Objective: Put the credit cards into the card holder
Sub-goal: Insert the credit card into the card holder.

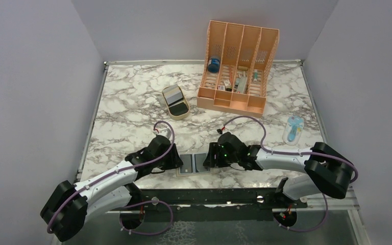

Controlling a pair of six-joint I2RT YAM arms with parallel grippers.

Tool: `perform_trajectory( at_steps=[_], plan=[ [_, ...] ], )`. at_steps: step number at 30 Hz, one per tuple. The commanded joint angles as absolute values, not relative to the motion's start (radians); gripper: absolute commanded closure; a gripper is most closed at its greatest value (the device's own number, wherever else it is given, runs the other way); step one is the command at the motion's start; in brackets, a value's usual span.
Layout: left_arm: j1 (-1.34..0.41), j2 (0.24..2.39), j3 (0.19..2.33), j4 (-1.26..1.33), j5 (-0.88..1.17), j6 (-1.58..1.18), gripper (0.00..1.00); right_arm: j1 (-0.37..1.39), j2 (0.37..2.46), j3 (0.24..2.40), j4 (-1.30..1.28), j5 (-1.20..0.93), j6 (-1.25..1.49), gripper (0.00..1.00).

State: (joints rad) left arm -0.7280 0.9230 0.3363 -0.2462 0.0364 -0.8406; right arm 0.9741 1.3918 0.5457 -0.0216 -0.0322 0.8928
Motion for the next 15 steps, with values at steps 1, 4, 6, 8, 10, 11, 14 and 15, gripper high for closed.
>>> perform_trajectory(
  at_steps=[1, 4, 6, 8, 10, 11, 14, 15],
  plan=[
    [-0.730, 0.941, 0.316, -0.245, 0.004, -0.824, 0.59, 0.978, 1.396, 0.591, -0.031, -0.034, 0.889, 0.49],
    [-0.730, 0.949, 0.308, -0.225, 0.014, -0.823, 0.61, 0.978, 1.378, 0.619, -0.086, -0.016, 0.889, 0.49],
    [-0.730, 0.953, 0.304, -0.206, 0.024, -0.823, 0.61, 0.978, 1.367, 0.626, -0.096, -0.006, 0.892, 0.48],
    [-0.730, 0.960, 0.302, -0.189, 0.031, -0.826, 0.61, 0.978, 1.368, 0.627, -0.092, -0.004, 0.896, 0.47],
    [-0.731, 0.969, 0.300, -0.174, 0.040, -0.829, 0.62, 0.978, 1.382, 0.630, -0.092, -0.002, 0.898, 0.47],
    [-0.730, 0.973, 0.298, -0.166, 0.046, -0.830, 0.63, 0.978, 1.392, 0.632, -0.092, -0.003, 0.901, 0.47],
    [-0.730, 0.984, 0.294, -0.145, 0.059, -0.834, 0.65, 0.979, 1.415, 0.638, -0.094, -0.005, 0.900, 0.47],
    [-0.730, 0.986, 0.293, -0.141, 0.062, -0.836, 0.66, 0.978, 1.420, 0.641, -0.100, -0.002, 0.900, 0.47]
  ],
)
